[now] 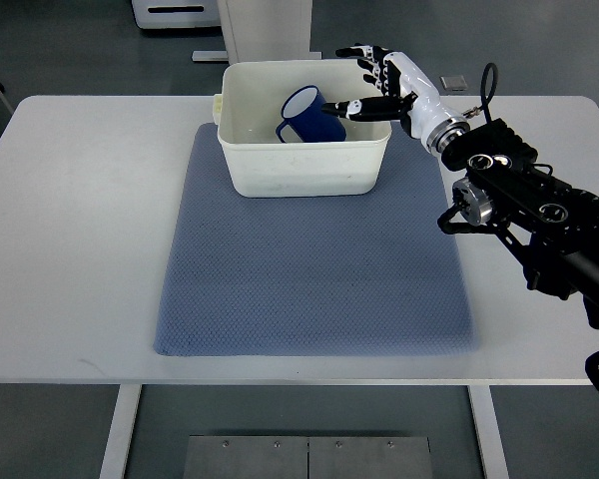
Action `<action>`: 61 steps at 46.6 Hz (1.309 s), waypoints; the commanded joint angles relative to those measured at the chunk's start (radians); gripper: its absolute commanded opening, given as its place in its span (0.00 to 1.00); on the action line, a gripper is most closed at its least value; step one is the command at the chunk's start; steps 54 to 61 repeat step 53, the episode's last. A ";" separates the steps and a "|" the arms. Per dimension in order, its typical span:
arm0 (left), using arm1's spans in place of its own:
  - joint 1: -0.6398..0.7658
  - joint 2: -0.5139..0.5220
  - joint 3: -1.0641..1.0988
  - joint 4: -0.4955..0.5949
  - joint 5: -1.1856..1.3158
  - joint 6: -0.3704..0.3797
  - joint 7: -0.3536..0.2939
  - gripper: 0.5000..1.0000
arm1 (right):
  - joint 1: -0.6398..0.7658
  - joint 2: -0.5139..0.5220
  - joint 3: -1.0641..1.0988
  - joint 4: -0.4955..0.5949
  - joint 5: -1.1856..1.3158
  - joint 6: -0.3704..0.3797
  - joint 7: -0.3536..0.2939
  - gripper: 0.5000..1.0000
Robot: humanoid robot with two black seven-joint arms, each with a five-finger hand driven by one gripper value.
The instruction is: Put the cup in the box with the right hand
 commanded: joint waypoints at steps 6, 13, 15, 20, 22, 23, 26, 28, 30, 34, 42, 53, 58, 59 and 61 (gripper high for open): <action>0.000 0.000 0.000 0.000 0.000 0.000 0.000 1.00 | -0.002 -0.061 0.017 0.006 0.050 0.000 0.006 0.99; 0.000 0.000 0.000 0.000 0.000 0.000 0.000 1.00 | -0.008 -0.124 0.017 0.027 0.124 0.000 0.017 1.00; 0.000 0.000 0.000 0.000 0.000 0.000 0.000 1.00 | -0.009 -0.137 0.017 0.030 0.136 0.000 0.017 1.00; 0.000 0.000 0.000 0.000 0.000 0.000 0.000 1.00 | -0.015 -0.164 0.017 0.030 0.163 0.000 0.015 1.00; 0.000 0.000 0.000 0.000 0.000 0.000 0.000 1.00 | -0.023 -0.174 0.017 0.030 0.182 0.000 0.015 1.00; 0.000 0.000 0.000 0.000 0.000 0.000 0.000 1.00 | -0.028 -0.182 0.017 0.030 0.194 0.002 0.015 1.00; 0.000 0.000 0.000 0.000 0.000 0.001 0.000 1.00 | -0.041 -0.196 0.017 0.032 0.228 0.002 0.015 1.00; 0.000 0.000 0.000 0.000 0.000 0.001 0.000 1.00 | -0.051 -0.203 0.016 0.030 0.245 0.002 0.015 1.00; 0.000 0.000 0.000 0.000 0.000 0.001 0.000 1.00 | -0.061 -0.210 0.016 0.030 0.257 0.002 0.015 1.00; 0.000 0.000 0.000 0.000 0.000 0.000 0.000 1.00 | -0.091 -0.230 0.017 0.030 0.269 0.002 0.015 1.00; 0.000 0.000 0.000 0.000 0.000 0.000 0.000 1.00 | -0.149 -0.240 0.016 0.030 0.277 0.002 0.015 1.00; 0.000 0.000 0.000 0.000 0.000 0.000 0.000 1.00 | -0.178 -0.239 0.011 0.032 0.277 0.002 0.015 1.00; 0.000 0.000 0.000 0.000 0.000 0.000 0.000 1.00 | -0.178 -0.239 0.011 0.032 0.277 0.002 0.015 1.00; 0.000 0.000 0.000 0.000 0.000 0.000 0.000 1.00 | -0.178 -0.239 0.011 0.032 0.277 0.002 0.015 1.00; 0.000 0.000 0.000 0.000 0.000 0.000 0.000 1.00 | -0.178 -0.239 0.011 0.032 0.277 0.002 0.015 1.00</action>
